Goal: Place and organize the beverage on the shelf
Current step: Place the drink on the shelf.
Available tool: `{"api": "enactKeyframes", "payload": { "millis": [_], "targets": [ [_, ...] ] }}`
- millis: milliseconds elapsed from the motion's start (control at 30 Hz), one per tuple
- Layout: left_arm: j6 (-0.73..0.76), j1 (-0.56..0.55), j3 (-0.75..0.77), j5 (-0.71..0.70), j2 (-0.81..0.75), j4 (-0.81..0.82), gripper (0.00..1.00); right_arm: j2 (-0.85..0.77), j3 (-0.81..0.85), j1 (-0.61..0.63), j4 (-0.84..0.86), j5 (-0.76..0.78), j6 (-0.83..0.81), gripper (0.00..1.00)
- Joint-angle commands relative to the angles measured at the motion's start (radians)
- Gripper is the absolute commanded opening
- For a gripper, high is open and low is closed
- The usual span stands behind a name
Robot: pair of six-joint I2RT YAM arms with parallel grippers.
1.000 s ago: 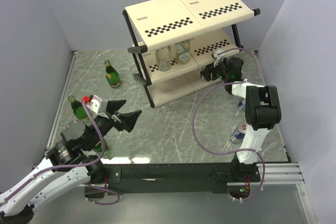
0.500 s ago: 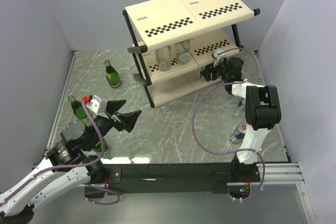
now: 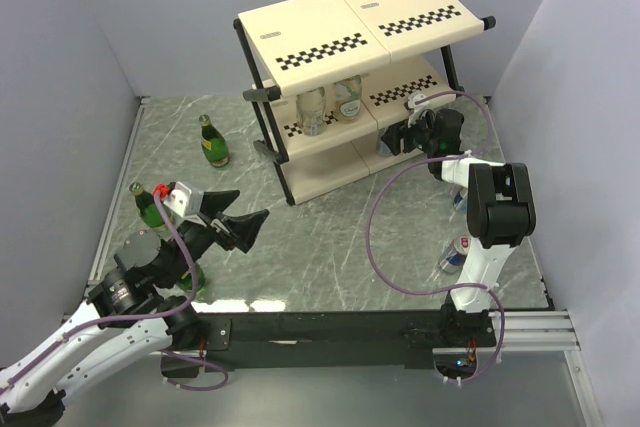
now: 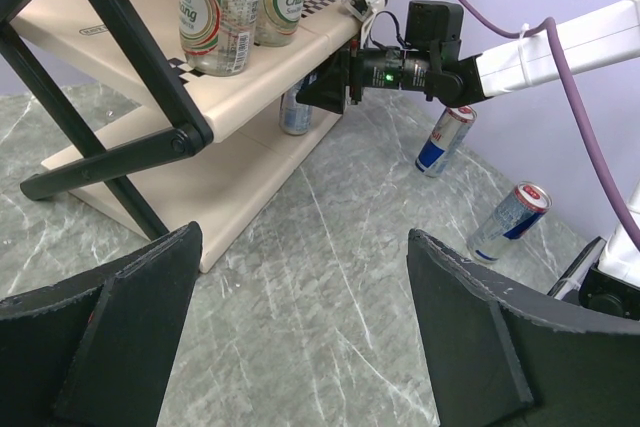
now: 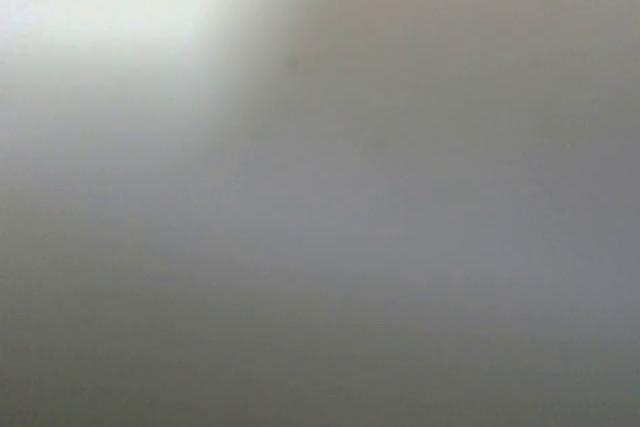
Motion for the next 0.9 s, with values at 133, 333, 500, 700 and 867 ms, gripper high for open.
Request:
{"api": "enactKeyframes", "payload": {
  "millis": [133, 333, 500, 700, 867],
  "targets": [
    [-0.016, 0.000, 0.044, -0.010, -0.009, 0.022, 0.89, -0.028, 0.037, -0.007, 0.106, -0.002, 0.014, 0.70],
    [-0.018, -0.001, 0.043, -0.010, -0.011, 0.021, 0.89, -0.030, 0.032, -0.007, 0.116, -0.017, 0.019, 0.72],
    [-0.021, -0.001, 0.044, -0.011, -0.015, 0.018, 0.89, -0.039, 0.012, -0.007, 0.135, -0.045, 0.017, 0.80],
    [-0.025, 0.000, 0.047, -0.010, -0.023, 0.015, 0.89, -0.051, 0.002, -0.037, 0.129, -0.079, 0.017, 0.84],
    [-0.033, -0.001, 0.043, -0.007, -0.028, 0.015, 0.89, -0.079, -0.030, -0.043, 0.127, -0.096, -0.001, 0.86]
  ]
}}
